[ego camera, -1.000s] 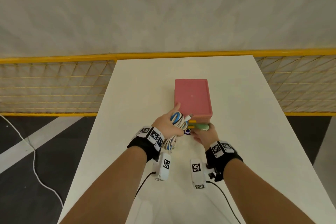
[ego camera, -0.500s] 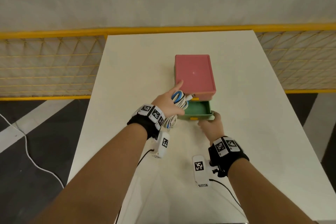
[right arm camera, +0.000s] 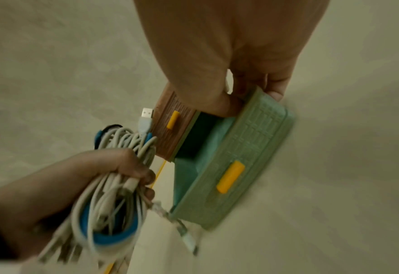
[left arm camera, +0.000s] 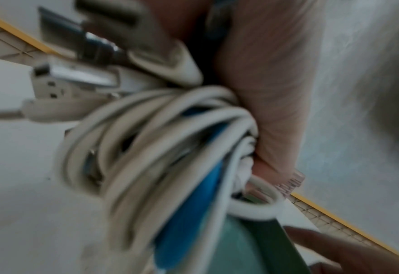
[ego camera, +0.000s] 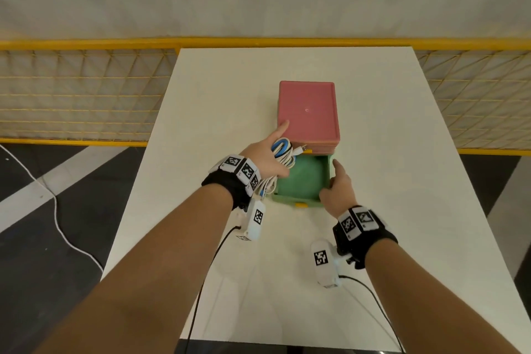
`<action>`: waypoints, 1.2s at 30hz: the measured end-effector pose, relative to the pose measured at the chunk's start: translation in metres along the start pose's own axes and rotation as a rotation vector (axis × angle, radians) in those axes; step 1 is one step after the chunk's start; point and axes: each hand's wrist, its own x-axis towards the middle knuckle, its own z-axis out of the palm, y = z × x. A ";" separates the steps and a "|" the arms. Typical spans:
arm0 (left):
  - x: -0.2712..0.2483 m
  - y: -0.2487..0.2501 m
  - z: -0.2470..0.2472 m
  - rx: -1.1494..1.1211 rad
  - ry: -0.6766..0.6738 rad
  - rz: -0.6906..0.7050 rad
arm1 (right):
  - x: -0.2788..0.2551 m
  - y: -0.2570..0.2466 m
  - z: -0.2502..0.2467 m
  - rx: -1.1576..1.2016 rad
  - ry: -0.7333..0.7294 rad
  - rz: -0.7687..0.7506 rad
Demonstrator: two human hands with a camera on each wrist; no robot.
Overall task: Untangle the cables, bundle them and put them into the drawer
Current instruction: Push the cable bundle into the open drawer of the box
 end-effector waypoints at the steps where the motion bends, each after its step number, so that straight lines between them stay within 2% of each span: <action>1: -0.001 0.002 0.000 0.000 0.002 0.004 | -0.006 0.005 -0.001 -0.006 -0.006 -0.020; 7: -0.014 0.030 0.010 -0.305 0.094 0.109 | -0.015 0.010 -0.012 -0.029 -0.034 -0.123; 10: -0.005 0.046 0.034 -0.125 0.111 0.060 | -0.018 0.009 -0.015 -0.027 -0.050 -0.131; 13: 0.008 0.048 0.055 0.388 0.129 -0.079 | -0.021 0.009 -0.018 -0.017 -0.052 -0.152; 15: 0.012 0.047 0.066 0.530 0.115 -0.144 | -0.022 0.009 -0.019 -0.004 -0.027 -0.188; 18: 0.026 0.047 0.082 0.608 0.163 -0.169 | -0.024 0.009 -0.020 -0.042 0.005 -0.317; 22: 0.035 0.054 0.099 0.610 0.205 -0.148 | -0.026 0.012 -0.023 -0.244 -0.073 -0.497; 23: 0.038 0.053 0.099 0.573 0.198 -0.149 | -0.024 0.013 -0.025 -0.283 -0.107 -0.493; 26: 0.040 0.049 0.081 0.460 -0.028 -0.147 | -0.020 0.011 -0.028 -0.362 -0.207 -0.469; 27: 0.040 0.046 0.076 0.430 -0.058 -0.130 | -0.019 0.009 -0.028 -0.397 -0.233 -0.457; 29: 0.036 0.037 0.077 0.492 0.003 -0.112 | -0.017 0.002 -0.029 -0.450 -0.276 -0.417; 32: 0.035 0.033 0.095 0.710 0.221 -0.111 | -0.014 -0.004 -0.030 -0.495 -0.302 -0.379; 33: 0.036 0.034 0.101 0.757 0.253 -0.112 | -0.014 -0.004 -0.030 -0.499 -0.302 -0.376; 35: 0.039 0.035 0.111 0.806 0.257 -0.168 | -0.015 -0.002 -0.030 -0.491 -0.294 -0.379; 36: 0.037 0.038 0.111 0.787 0.187 -0.234 | -0.015 -0.001 -0.030 -0.490 -0.289 -0.390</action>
